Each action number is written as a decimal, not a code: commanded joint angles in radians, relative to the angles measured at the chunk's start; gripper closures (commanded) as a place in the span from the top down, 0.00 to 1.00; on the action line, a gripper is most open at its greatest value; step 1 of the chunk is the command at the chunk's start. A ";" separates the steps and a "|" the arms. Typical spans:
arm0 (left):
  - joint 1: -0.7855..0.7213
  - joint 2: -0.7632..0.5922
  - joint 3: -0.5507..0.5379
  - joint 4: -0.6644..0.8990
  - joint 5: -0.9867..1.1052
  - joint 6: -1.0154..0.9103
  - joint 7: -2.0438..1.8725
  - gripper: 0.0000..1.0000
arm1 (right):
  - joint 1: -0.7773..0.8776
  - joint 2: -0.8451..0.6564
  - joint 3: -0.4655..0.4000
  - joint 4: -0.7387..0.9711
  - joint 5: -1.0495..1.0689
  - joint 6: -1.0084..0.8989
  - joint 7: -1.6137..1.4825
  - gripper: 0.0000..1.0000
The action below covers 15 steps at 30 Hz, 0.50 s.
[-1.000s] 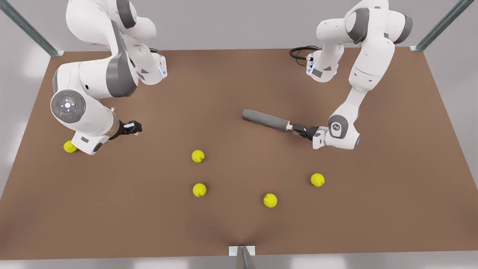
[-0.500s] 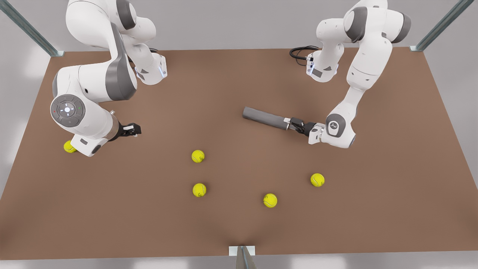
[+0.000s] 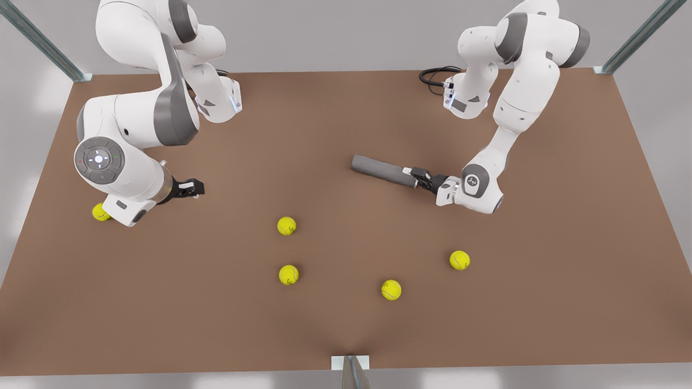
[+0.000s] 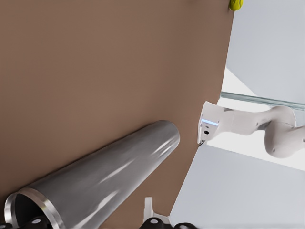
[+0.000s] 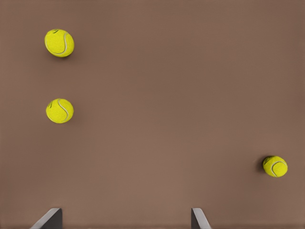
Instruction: Put the tennis tube upright
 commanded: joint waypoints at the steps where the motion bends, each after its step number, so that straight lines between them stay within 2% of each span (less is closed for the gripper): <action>1: 0.000 0.000 0.000 0.000 0.000 -0.001 -0.022 0.72 | 0.000 -0.001 0.000 0.000 0.002 -0.001 0.010 1.00; 4: 0.000 0.000 0.000 0.002 0.002 -0.007 -0.022 0.56 | 0.000 -0.004 0.000 0.005 0.002 -0.001 0.012 1.00; 8: 0.003 -0.002 0.000 0.003 0.002 -0.008 -0.028 0.43 | 0.003 -0.004 0.001 0.011 0.004 0.036 0.010 1.00; 15: 0.005 -0.017 0.000 0.008 0.008 -0.022 -0.030 0.34 | 0.025 0.051 0.003 0.002 0.033 0.128 0.001 1.00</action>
